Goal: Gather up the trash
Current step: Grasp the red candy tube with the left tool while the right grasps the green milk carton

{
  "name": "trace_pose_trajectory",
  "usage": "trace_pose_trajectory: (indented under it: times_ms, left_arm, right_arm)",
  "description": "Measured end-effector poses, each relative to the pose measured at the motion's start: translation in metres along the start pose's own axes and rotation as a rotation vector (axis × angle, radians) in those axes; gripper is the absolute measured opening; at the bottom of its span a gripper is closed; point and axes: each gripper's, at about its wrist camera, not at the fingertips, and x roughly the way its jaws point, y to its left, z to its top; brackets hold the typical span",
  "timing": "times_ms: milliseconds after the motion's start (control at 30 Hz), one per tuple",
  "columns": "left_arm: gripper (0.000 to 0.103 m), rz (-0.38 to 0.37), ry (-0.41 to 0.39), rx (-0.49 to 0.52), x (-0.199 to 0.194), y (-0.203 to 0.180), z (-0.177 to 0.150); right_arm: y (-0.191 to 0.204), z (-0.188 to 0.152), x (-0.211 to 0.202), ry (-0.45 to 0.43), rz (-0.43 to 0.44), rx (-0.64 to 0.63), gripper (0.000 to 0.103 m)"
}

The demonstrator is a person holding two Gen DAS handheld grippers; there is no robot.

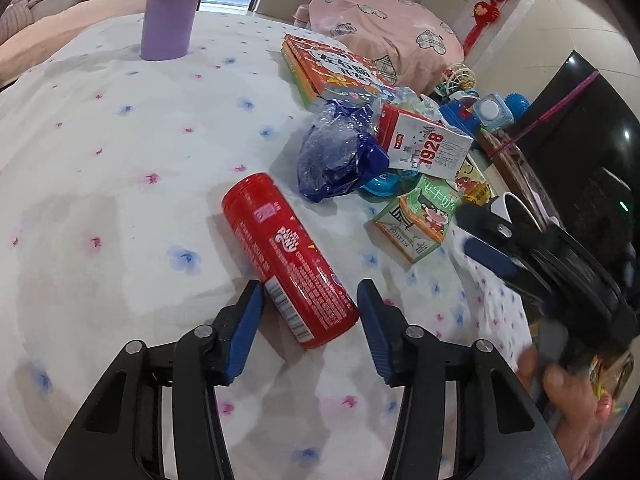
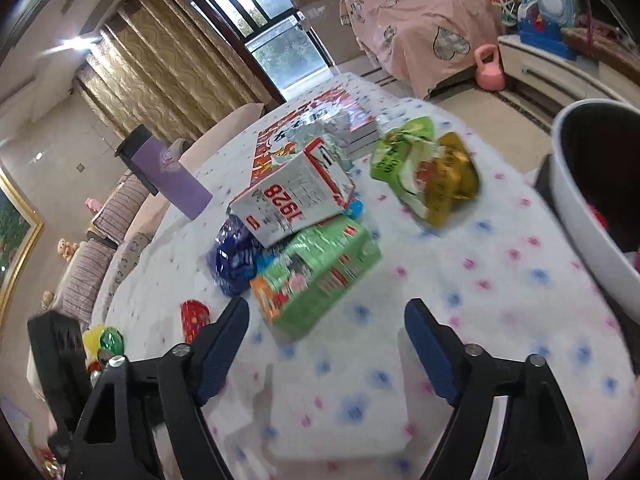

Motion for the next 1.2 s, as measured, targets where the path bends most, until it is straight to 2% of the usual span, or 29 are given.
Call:
trace_pose_trajectory:
  times_ms: [167,267,367,433,500,567,600,667,767,800,833,867,967,1100,1133,1167,1200]
  left_arm:
    - [0.044,0.012,0.004,-0.009,-0.007,0.011,0.000]
    - [0.045,0.008,0.006,-0.030,-0.006,0.015,0.002]
    - [0.048,0.023,0.005,-0.026,-0.004,0.012,0.005]
    - [0.048,0.035,0.000,-0.016,-0.001,0.009,0.007]
    - [0.048,0.045,-0.001,-0.011,0.001,0.007,0.009]
    - [0.048,0.051,-0.003,0.000,0.003,0.006,0.010]
    - [0.048,0.058,-0.004,0.009,0.004,0.004,0.010]
    - [0.048,0.068,-0.007,0.023,0.005,0.002,0.010]
    - [0.047,0.080,-0.011,0.038,0.007,0.000,0.010]
    - [0.047,0.084,-0.011,0.044,0.007,-0.001,0.010]
    - [0.045,0.090,-0.013,0.048,0.006,-0.001,0.009]
    - [0.038,0.091,-0.013,0.052,0.006,-0.001,0.009]
    - [0.037,0.080,-0.012,0.050,0.005,0.001,0.008]
    - [0.036,0.077,-0.012,0.062,0.003,-0.001,0.005]
    - [0.036,0.074,-0.013,0.065,0.002,-0.002,0.004]
    - [0.036,0.068,-0.014,0.068,0.001,-0.003,0.003]
    - [0.036,0.061,-0.015,0.072,-0.001,-0.004,0.001]
  right_arm:
    - [0.011,0.010,0.037,0.075,-0.013,-0.007,0.077]
    - [0.019,0.012,0.045,0.061,-0.049,-0.022,0.079]
    - [0.022,0.013,0.049,0.049,-0.080,-0.037,0.075]
    - [0.024,0.012,0.047,0.040,-0.080,-0.064,0.062]
    - [0.027,0.011,0.040,0.036,-0.090,-0.092,0.028]
    - [0.024,0.010,0.029,0.045,-0.075,-0.105,0.016]
    - [0.020,0.008,0.022,0.050,-0.072,-0.106,0.015]
    - [0.013,0.007,0.012,0.059,-0.064,-0.094,0.015]
    - [0.003,0.009,0.010,0.070,-0.017,-0.036,0.026]
    - [0.002,0.010,0.012,0.071,-0.026,-0.029,0.041]
    - [0.002,0.011,0.014,0.068,-0.029,-0.016,0.050]
    - [0.004,0.013,0.017,0.059,-0.020,-0.002,0.061]
    - [0.015,0.019,0.034,0.058,-0.055,0.001,0.063]
    - [0.024,0.025,0.058,0.070,-0.136,0.001,0.075]
    - [0.025,0.025,0.059,0.063,-0.143,-0.006,0.075]
    - [0.026,0.026,0.060,0.057,-0.148,-0.011,0.070]
    - [0.026,0.026,0.059,0.055,-0.149,-0.018,0.059]
